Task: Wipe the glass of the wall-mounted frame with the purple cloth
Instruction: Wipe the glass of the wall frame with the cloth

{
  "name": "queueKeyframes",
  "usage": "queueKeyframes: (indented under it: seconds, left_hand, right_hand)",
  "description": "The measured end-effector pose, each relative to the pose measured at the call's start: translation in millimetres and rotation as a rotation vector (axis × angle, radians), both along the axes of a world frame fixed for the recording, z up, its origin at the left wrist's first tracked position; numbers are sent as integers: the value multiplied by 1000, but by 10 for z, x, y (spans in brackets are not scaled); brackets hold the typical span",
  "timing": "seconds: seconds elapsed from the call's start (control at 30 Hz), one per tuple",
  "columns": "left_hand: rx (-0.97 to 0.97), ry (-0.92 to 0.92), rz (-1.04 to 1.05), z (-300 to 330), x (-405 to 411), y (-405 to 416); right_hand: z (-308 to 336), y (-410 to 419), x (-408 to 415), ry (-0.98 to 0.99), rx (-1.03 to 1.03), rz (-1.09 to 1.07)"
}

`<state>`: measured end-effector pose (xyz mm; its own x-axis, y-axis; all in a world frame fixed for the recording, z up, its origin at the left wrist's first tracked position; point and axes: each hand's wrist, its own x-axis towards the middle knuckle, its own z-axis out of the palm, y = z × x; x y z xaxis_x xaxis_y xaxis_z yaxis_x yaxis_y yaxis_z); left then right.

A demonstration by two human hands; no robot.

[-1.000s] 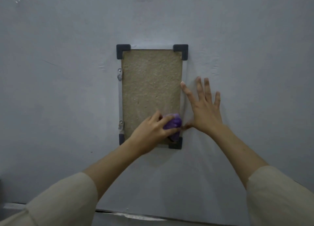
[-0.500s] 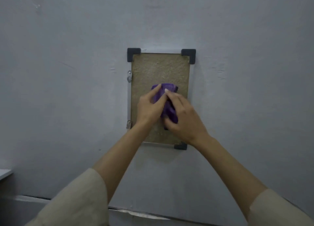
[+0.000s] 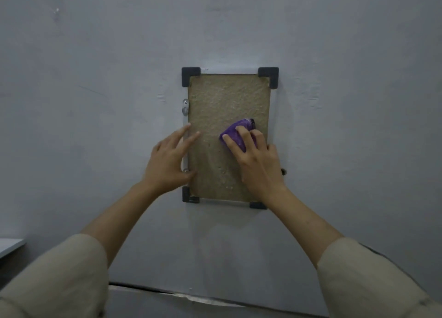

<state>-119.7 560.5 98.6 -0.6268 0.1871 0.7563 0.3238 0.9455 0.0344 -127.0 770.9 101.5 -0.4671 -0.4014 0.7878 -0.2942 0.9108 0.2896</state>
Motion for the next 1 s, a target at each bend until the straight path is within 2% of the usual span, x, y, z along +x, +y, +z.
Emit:
queueKeyframes:
  seconds: [0.03, 0.1, 0.2, 0.27, 0.4, 0.53, 0.6, 0.67, 0.77, 0.8, 0.93, 1.0]
  left_hand:
    - [-122, -40, 69, -36, -44, -21]
    - [-225, -51, 145, -88, -125, -28]
    - [-253, -25, 196, -90, -148, -65]
    - [-287, -26, 219, -80, -141, -102]
    - [-306, -4, 229, -99, -147, -117]
    - [-295, -14, 239, -111, -156, -100]
    - [-289, -25, 236, -109, -159, -103]
    - [-282, -40, 229, -110, -168, -108]
    - [-267, -76, 223, -116, -168, -83]
    - [-269, -78, 228, -124, -175, -66]
    - [-265, -58, 244, -151, -195, -55]
    - [-265, -58, 245, -152, -197, -57]
  right_hand:
    - [-8, 11, 8, 32, 25, -26]
    - [-17, 50, 8, 91, 64, -68]
    - [16, 222, -31, 106, 155, -4]
    - [-9, 397, -36, 193, 232, -12]
    - [-405, 735, -26, 259, 332, 11]
    - [-584, 857, 0, 266, 559, 80]
    - [-384, 837, -38, 318, 526, 55]
    - [-161, 762, -58, 351, 374, -23]
    - [-171, 614, -53, 354, 234, -58]
    - [-298, 589, -50, 344, 263, -14]
    - [-660, 699, -16, 280, 629, 133]
    - [-498, 787, -50, 322, 651, 116]
